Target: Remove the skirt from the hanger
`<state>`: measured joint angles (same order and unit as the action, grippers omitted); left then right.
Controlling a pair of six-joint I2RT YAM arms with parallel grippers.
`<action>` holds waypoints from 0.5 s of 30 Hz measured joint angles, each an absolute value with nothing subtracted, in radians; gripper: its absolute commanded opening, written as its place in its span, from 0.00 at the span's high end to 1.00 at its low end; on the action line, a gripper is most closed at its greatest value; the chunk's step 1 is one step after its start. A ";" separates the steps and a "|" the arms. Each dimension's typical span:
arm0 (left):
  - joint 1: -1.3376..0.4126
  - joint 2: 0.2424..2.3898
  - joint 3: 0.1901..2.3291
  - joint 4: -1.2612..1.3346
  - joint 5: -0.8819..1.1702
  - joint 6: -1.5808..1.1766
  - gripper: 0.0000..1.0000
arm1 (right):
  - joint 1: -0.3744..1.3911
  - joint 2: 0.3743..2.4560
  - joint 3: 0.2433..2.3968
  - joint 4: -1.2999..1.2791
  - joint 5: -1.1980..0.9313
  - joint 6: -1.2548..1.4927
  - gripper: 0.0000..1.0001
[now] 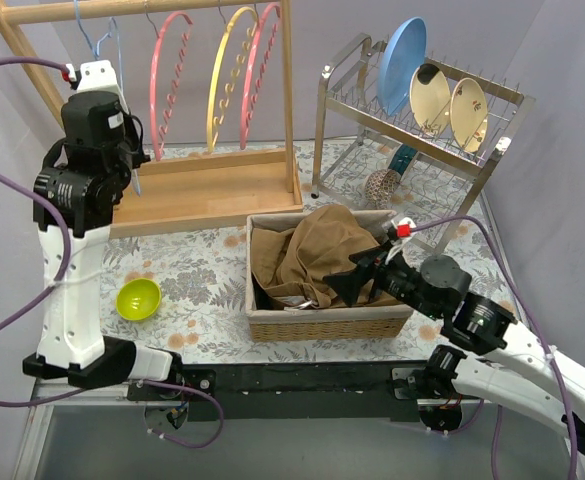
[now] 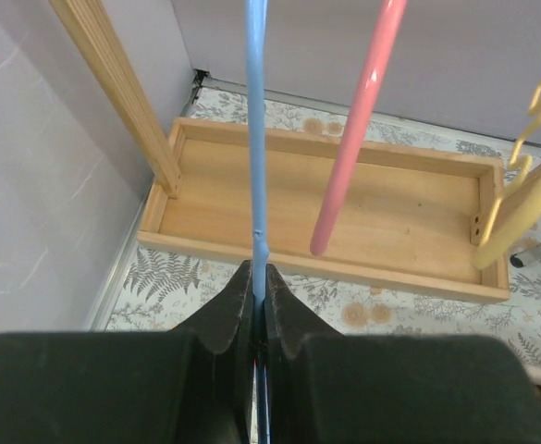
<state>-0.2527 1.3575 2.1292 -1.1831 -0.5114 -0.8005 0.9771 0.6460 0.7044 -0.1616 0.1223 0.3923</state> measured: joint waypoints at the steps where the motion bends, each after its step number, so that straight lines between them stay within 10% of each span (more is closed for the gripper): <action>1: -0.226 1.372 2.128 -1.166 -0.490 -0.795 1.00 | 0.977 0.624 0.704 -0.157 0.115 0.395 0.02; 15: -0.008 1.479 1.990 -1.055 -0.301 -0.738 1.00 | 0.977 0.482 0.773 -0.146 0.096 0.387 0.02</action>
